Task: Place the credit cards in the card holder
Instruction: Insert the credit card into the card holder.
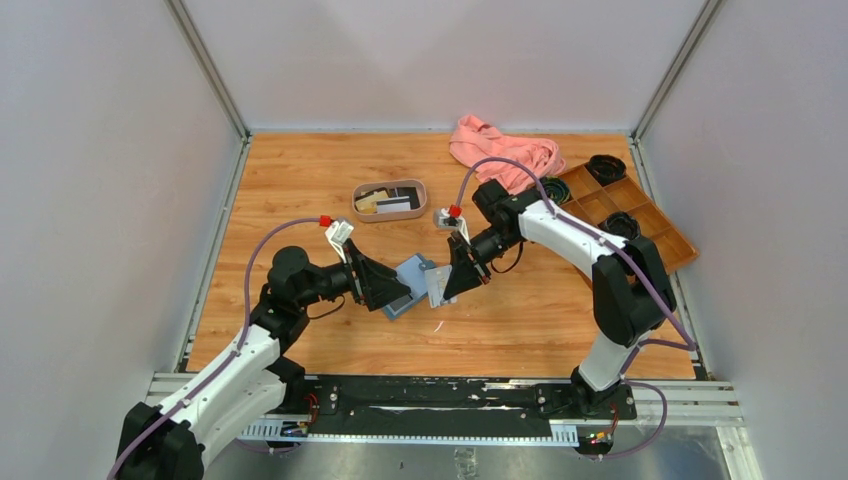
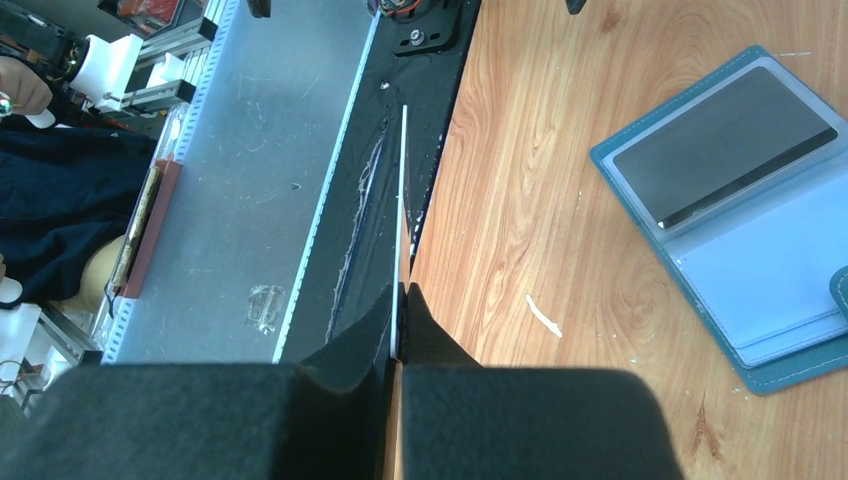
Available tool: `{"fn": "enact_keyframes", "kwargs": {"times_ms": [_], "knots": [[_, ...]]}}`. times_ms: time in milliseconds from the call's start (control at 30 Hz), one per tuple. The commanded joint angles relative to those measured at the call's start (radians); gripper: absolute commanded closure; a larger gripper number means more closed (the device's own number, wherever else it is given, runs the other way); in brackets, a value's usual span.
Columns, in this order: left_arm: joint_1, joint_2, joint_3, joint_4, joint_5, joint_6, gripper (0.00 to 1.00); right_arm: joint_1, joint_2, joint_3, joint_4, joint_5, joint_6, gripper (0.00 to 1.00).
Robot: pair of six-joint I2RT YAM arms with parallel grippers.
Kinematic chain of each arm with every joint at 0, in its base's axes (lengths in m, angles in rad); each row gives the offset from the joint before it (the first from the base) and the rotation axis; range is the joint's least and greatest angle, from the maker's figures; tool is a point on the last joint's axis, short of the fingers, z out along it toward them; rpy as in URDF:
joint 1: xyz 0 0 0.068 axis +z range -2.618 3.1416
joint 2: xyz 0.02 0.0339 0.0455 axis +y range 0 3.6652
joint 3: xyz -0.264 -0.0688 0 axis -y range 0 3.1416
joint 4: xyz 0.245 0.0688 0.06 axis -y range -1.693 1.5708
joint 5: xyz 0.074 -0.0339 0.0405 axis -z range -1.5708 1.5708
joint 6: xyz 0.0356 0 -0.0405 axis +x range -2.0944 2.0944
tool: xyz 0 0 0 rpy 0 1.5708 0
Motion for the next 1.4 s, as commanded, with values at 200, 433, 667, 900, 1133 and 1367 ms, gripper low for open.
{"fn": "enact_keyframes", "kwargs": {"times_ms": [200,433,667,900,1133,1367], "knots": [[0.008,-0.002,0.040,-0.012,0.066,0.011,0.00,0.024,0.021,0.033,-0.051,0.014,-0.041,1.00],[0.005,0.021,0.049,-0.011,0.069,0.004,0.03,0.027,0.039,0.044,-0.069,0.013,-0.045,1.00],[-0.003,0.053,0.051,-0.012,0.054,0.004,0.11,0.027,0.066,0.068,-0.112,0.006,-0.064,1.00],[-0.048,0.097,0.066,-0.012,0.026,0.025,0.16,0.026,0.080,0.080,-0.135,0.003,-0.074,1.00],[-0.084,0.215,0.136,-0.012,0.026,0.051,0.25,0.039,0.095,0.090,-0.149,0.025,-0.077,1.00],[-0.116,0.350,0.218,-0.012,0.075,0.068,0.42,0.046,0.104,0.098,-0.163,0.032,-0.086,1.00]]}}
